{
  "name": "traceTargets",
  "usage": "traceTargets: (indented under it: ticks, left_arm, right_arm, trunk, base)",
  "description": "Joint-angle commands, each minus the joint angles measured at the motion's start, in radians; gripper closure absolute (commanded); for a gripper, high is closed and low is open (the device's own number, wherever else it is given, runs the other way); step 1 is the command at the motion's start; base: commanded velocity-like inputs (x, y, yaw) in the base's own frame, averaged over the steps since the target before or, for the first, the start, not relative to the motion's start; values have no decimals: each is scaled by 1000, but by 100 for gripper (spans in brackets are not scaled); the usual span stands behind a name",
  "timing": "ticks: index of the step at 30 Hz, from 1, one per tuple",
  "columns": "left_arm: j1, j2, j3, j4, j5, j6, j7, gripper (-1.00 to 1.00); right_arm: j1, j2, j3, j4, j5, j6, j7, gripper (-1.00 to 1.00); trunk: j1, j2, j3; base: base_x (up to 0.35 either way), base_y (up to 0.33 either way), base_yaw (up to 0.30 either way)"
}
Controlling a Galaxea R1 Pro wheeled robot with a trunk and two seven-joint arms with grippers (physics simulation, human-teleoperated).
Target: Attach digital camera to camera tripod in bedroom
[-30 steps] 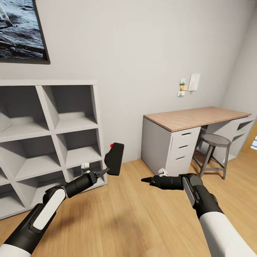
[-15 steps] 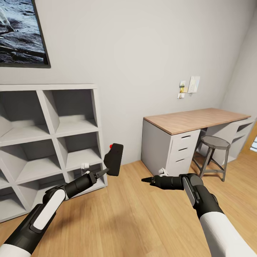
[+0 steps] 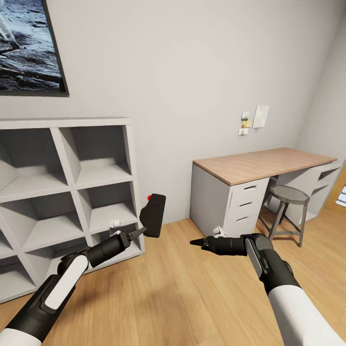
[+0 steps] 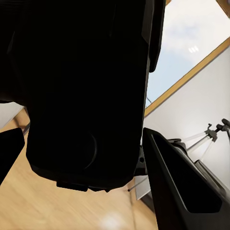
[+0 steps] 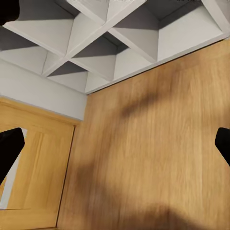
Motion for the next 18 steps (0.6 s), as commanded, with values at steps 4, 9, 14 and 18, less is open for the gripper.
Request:
traceTargets:
  ticks: [4,9,14,18]
  left_arm:
    - [-1,1,-1,0,8,6,-1,100]
    - [-1,1,-1,0,8,7,-1,100]
    - [-1,1,-1,1,8,6,-1,100]
    - [-1,1,-1,1,8,6,-1,100]
  right_arm:
    - [0,0,-2,0,-4,6,-5,-100]
    - [0,-2,-2,-1,-4,6,-7,-100]
    - [0,-1,-2,0,-3,6,-7,-100]
    - [0,-1,-2,0,-3,6,-7,-100]
  trunk:
    - [-16,28,12]
    - [-35,63,27]
    - [-54,98,43]
    - [-69,126,55]
  base:
    - [0,0,0]
    - [0,0,0]
    - [0,0,0]
    - [0,0,0]
